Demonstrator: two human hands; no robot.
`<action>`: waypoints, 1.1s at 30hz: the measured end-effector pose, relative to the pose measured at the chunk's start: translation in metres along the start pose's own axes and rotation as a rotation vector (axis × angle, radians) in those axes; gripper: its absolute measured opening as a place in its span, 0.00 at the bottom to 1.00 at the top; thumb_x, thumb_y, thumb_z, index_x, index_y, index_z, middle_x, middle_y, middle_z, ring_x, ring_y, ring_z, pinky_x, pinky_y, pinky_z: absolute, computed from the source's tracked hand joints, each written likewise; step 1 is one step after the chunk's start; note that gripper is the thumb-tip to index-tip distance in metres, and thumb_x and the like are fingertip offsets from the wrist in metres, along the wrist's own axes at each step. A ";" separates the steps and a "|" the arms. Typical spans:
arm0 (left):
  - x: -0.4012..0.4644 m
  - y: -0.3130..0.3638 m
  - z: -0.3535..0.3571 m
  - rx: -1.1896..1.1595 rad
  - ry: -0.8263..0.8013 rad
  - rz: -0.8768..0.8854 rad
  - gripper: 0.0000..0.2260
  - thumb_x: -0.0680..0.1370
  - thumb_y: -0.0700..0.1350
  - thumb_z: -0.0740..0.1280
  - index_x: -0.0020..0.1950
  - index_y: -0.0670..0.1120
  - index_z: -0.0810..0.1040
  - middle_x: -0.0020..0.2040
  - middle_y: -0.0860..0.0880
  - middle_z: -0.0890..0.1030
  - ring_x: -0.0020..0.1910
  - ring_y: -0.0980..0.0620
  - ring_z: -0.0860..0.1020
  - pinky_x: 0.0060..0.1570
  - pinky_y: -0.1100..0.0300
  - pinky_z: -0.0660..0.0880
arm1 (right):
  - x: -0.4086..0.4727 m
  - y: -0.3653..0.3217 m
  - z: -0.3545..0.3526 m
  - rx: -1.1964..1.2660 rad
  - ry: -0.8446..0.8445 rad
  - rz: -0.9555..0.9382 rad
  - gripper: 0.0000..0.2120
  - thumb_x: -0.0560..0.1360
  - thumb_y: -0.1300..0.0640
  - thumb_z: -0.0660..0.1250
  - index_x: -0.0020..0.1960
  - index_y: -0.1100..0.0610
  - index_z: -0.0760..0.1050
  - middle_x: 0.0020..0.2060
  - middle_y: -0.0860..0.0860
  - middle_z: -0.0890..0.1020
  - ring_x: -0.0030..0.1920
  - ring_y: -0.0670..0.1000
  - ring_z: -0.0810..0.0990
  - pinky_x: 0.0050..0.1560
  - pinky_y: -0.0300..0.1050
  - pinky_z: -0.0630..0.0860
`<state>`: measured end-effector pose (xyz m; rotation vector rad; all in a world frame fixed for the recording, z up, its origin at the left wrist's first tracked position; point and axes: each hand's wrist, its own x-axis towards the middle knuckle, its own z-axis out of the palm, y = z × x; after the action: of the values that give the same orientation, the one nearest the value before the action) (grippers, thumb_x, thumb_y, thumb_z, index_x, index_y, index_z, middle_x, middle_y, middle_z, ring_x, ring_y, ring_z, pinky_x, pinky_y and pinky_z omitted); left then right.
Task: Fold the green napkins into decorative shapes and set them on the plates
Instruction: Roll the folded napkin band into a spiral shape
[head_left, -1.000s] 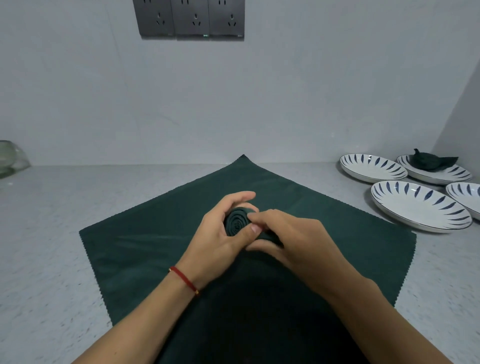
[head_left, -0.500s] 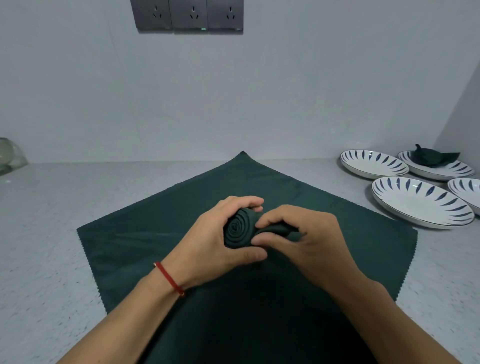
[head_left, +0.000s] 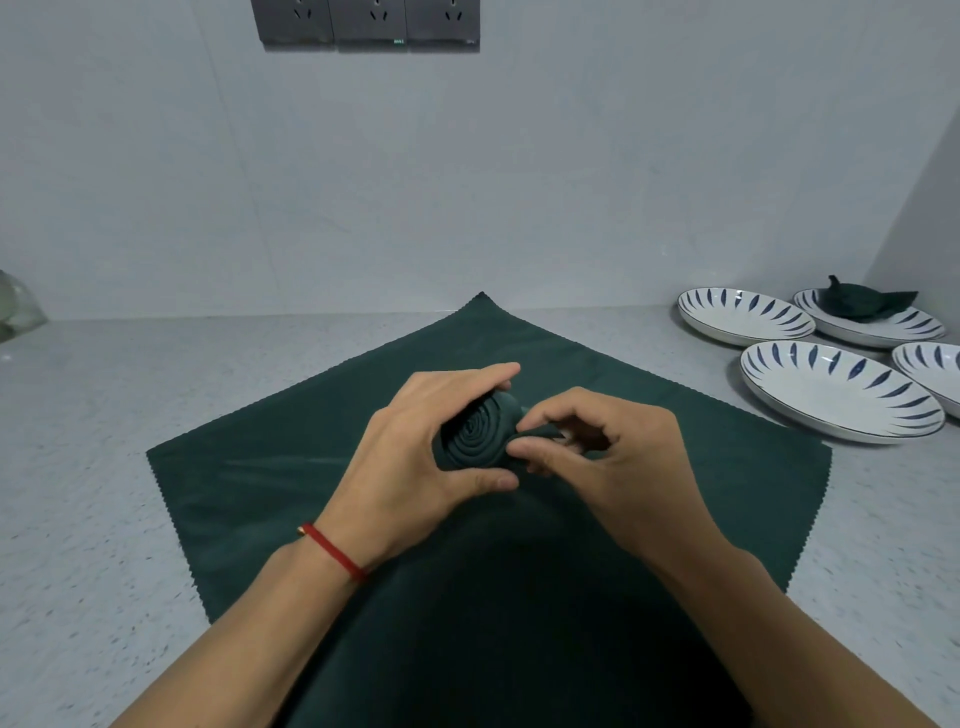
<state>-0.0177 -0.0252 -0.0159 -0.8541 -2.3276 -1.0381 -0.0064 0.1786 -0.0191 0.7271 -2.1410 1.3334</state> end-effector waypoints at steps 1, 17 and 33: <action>0.000 0.000 0.000 0.004 0.009 0.009 0.38 0.64 0.47 0.83 0.72 0.54 0.74 0.63 0.60 0.78 0.66 0.52 0.74 0.65 0.54 0.73 | 0.000 0.000 0.002 0.000 0.014 0.022 0.07 0.69 0.58 0.80 0.45 0.55 0.84 0.36 0.45 0.84 0.34 0.48 0.82 0.37 0.42 0.79; -0.001 0.001 0.008 0.152 0.156 0.027 0.34 0.64 0.46 0.83 0.69 0.49 0.77 0.61 0.58 0.79 0.62 0.54 0.76 0.62 0.61 0.73 | -0.007 -0.002 0.024 -0.040 0.251 0.030 0.07 0.69 0.60 0.80 0.45 0.58 0.87 0.39 0.47 0.85 0.39 0.45 0.83 0.40 0.33 0.76; -0.002 0.002 0.009 0.149 0.144 0.035 0.32 0.64 0.46 0.83 0.67 0.49 0.79 0.61 0.57 0.79 0.62 0.55 0.76 0.62 0.64 0.73 | -0.002 -0.002 0.014 0.099 -0.072 0.200 0.03 0.77 0.59 0.73 0.46 0.56 0.80 0.29 0.40 0.77 0.28 0.43 0.72 0.33 0.32 0.69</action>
<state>-0.0157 -0.0182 -0.0214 -0.7349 -2.2291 -0.8701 -0.0054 0.1656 -0.0246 0.6205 -2.2668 1.5476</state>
